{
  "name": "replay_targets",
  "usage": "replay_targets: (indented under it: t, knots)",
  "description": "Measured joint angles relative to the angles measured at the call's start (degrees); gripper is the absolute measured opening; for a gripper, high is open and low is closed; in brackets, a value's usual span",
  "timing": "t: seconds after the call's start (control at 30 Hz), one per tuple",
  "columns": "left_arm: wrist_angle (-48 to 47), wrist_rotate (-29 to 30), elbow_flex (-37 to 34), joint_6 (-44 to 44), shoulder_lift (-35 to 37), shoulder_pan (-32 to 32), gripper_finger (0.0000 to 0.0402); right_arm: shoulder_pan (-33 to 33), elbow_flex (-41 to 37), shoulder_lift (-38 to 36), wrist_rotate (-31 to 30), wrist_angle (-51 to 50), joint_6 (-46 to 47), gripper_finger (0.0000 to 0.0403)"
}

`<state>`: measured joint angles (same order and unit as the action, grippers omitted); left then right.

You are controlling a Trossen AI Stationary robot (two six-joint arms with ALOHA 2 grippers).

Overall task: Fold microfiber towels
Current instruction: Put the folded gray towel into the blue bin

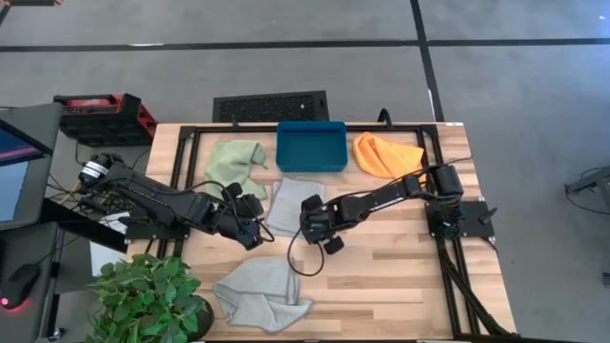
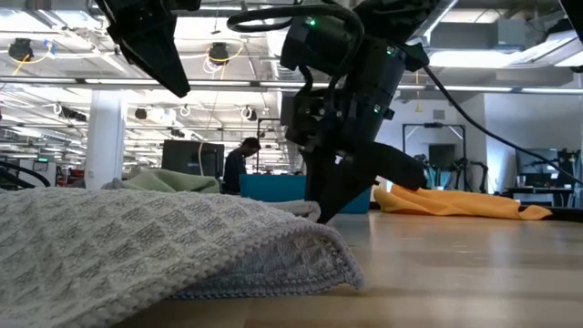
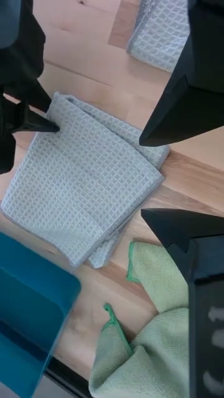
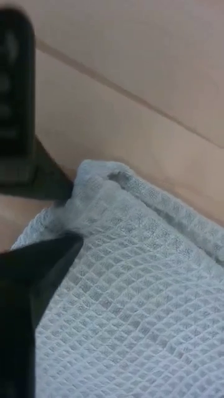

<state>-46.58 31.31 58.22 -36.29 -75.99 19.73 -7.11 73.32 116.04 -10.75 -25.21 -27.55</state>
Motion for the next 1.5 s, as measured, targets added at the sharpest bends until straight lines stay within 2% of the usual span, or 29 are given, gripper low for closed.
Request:
replay_targets:
  t: [0.13,0.2,0.33,0.47,0.83,1.13,1.5]
  knots:
    - [0.7,-0.6,-0.8,0.1,-0.1,0.0,0.0167,0.2,0.0,0.2,-1.5,0.0,0.1,0.0028]
    - [2.6,-1.9,-2.9,1.7,-0.2,0.0,0.0167,0.4,0.0,0.2,-1.7,0.0,0.3,0.0015]
    - [8.2,-5.3,-7.5,5.3,-0.2,0.0,0.0167,0.6,0.0,0.2,-1.6,0.3,1.1,0.0026]
    - [15.2,-5.5,-11.7,10.3,-0.2,0.0,0.0167,0.7,0.0,0.1,-1.3,0.3,1.1,0.0009]
    - [33.1,-5.0,-20.3,22.3,-2.3,-0.4,0.0167,0.9,0.0,0.1,-1.0,0.6,2.3,0.0005]
    - [37.1,-1.4,-18.8,26.7,-11.1,-0.5,0.0167,1.9,2.3,-1.0,-1.1,-0.2,1.8,0.0007]
    - [41.6,2.5,-17.4,28.6,-16.9,-0.6,0.0167,4.5,3.0,-1.9,-1.1,-1.9,2.7,0.001]
